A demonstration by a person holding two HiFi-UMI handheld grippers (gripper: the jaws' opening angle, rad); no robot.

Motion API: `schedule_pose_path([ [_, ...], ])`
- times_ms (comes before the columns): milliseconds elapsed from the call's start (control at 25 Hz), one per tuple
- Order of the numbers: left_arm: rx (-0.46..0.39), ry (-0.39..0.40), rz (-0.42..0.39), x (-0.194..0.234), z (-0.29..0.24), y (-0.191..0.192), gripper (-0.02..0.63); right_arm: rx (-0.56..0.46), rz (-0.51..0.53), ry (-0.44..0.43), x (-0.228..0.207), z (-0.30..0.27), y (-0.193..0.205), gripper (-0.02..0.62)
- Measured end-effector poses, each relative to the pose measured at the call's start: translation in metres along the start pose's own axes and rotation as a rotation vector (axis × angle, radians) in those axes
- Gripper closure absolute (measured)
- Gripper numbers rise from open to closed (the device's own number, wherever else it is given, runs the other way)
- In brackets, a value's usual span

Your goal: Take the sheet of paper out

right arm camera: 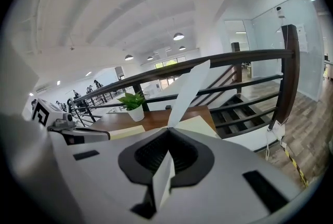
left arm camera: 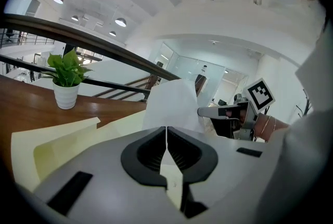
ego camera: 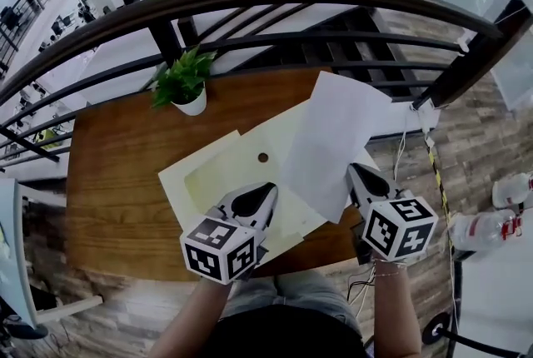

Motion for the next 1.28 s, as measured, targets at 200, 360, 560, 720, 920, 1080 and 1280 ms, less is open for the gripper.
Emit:
schedule_pose_path([
  [200, -0.027, 0.014, -0.031, -0.005, 0.016, -0.011, 0.584, -0.043, 0.053, -0.009, 0.024, 0.016, -0.019, 0.569],
  [360, -0.054, 0.03, -0.04, -0.011, 0.026, -0.021, 0.584, -0.095, 0.08, -0.01, 0.04, 0.031, -0.042, 0.568],
  [560, -0.108, 0.072, -0.034, -0.023, 0.038, -0.039, 0.584, -0.192, 0.113, -0.025, 0.061, 0.051, -0.074, 0.569],
  [720, -0.159, 0.084, -0.056, -0.03, 0.05, -0.053, 0.584, -0.257, 0.143, -0.037, 0.075, 0.062, -0.093, 0.569],
  [920, -0.216, 0.095, -0.07, -0.042, 0.069, -0.067, 0.584, -0.339, 0.17, -0.111, 0.1, 0.073, -0.106, 0.569],
  [1080, -0.286, 0.082, -0.078, -0.049, 0.089, -0.076, 0.584, -0.375, 0.181, -0.166, 0.12, 0.075, -0.106, 0.569],
  [1280, -0.318, 0.039, -0.106, -0.046, 0.106, -0.08, 0.584, -0.428, 0.168, -0.197, 0.134, 0.075, -0.107, 0.568],
])
Point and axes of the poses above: the fingertips, and each gripper's own axes: z backward along the fingers, x to its left, y out of its underside, the point moved 2 cm from there along z, backward along the fingers, and after that the axes turned 12 degrees about z, right-handed, at the moved point
